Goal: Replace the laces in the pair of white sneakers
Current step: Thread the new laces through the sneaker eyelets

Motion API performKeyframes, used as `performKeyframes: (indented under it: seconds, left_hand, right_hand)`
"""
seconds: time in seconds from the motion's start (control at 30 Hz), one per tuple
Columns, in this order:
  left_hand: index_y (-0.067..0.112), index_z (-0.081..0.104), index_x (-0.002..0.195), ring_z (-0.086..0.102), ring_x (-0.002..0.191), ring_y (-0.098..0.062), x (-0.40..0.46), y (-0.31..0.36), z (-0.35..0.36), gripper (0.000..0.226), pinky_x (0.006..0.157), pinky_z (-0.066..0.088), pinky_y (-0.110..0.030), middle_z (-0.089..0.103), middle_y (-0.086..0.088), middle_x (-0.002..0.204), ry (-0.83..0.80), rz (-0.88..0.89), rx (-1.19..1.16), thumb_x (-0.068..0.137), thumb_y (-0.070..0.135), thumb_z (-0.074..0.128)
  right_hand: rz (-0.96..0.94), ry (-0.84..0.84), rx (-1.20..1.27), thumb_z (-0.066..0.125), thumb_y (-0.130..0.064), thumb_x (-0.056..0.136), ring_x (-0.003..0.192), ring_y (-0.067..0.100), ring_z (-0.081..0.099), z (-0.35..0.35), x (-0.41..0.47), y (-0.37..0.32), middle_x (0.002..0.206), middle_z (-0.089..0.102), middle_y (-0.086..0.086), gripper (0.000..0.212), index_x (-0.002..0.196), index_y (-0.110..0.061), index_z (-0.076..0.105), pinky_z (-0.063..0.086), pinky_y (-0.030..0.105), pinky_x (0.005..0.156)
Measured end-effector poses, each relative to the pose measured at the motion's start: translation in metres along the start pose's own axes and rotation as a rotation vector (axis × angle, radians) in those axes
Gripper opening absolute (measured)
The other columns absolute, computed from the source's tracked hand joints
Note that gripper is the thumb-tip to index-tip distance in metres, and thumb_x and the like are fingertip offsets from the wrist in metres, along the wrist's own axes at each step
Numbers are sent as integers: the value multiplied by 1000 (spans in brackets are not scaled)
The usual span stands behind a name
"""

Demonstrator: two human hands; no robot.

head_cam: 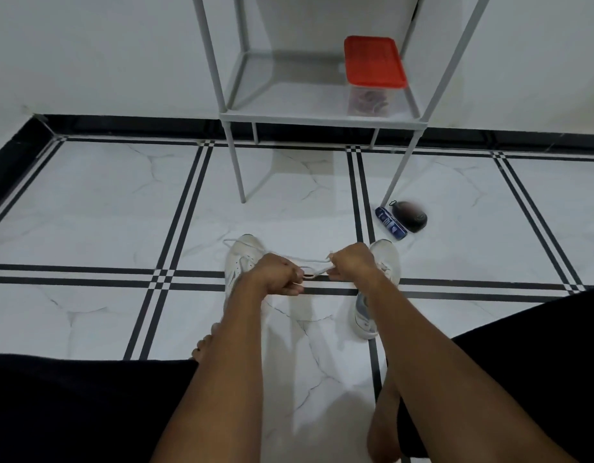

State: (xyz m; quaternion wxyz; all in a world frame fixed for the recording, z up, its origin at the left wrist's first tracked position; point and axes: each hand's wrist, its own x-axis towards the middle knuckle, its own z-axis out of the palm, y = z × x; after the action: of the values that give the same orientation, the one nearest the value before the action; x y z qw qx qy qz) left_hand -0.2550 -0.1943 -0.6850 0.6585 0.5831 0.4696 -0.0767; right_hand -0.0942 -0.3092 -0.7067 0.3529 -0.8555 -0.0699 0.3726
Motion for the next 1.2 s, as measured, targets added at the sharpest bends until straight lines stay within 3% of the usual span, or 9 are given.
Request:
performKeyframes:
  seconds: [0.07,0.13,0.3,0.53,0.7,0.83,1.0,1.1,1.2]
  left_hand:
    - [-7,74,95,75,77,-27,4,3,0,11,74,66,-33,76,-22,94,60,72,106,92,-10,65]
    - [-4,75,94,75,78,-26,8,6,-1,13,70,63,-30,79,-17,92,76,148,171,93,-6,63]
    - [4,76,88,75,65,-16,12,4,-5,19,59,59,-27,79,-8,84,272,232,145,88,-3,58]
    - [16,70,111,61,69,-16,10,11,-16,20,65,54,-30,81,-3,94,179,222,-49,92,21,75]
    - [12,71,112,67,83,-20,15,18,-19,22,79,55,-37,80,-3,101,258,283,-162,100,31,66]
    - [22,56,136,47,136,-35,33,-22,-26,50,109,40,-51,53,-10,146,532,30,530,100,55,46]
    - [25,29,158,26,150,-36,29,-80,-5,74,110,34,-60,26,-8,165,362,-145,836,93,50,54]
    - [28,43,147,35,142,-34,28,-78,-2,63,110,38,-54,39,-6,151,368,-91,797,87,39,60]
    - [33,54,125,55,123,-29,30,-77,-4,48,105,47,-47,54,-1,130,320,-54,701,82,46,72]
  right_hand:
    - [-94,46,-428,65,-14,89,104,32,69,1,-5,7,119,67,16,26,114,-6,68,56,35,84]
    - [-191,-136,-440,64,-14,91,114,23,64,6,-8,10,140,58,7,45,136,-21,66,54,29,88]
    - [-298,-333,-78,76,-24,98,86,-6,69,20,-11,11,100,79,-1,19,96,-7,83,45,3,64]
    - [-366,-379,15,78,-27,97,118,8,67,26,-10,10,128,72,-7,31,126,-18,73,52,28,97]
    - [-308,-405,188,67,-16,103,92,15,77,33,-16,1,97,82,3,17,104,-2,77,57,24,81]
    - [-239,-300,442,65,-29,107,64,17,62,12,-14,-8,79,64,4,32,109,2,75,64,37,77]
    - [-266,-139,419,63,-41,106,56,8,30,-23,-9,-28,73,44,-5,27,111,-22,82,29,23,48]
    - [-322,-162,183,65,-38,104,62,10,41,-42,-9,-44,74,55,-7,23,107,-23,83,29,25,52]
    - [-379,-114,-346,68,-36,102,81,14,65,-37,-2,-44,89,76,-6,22,99,-21,84,55,32,71]
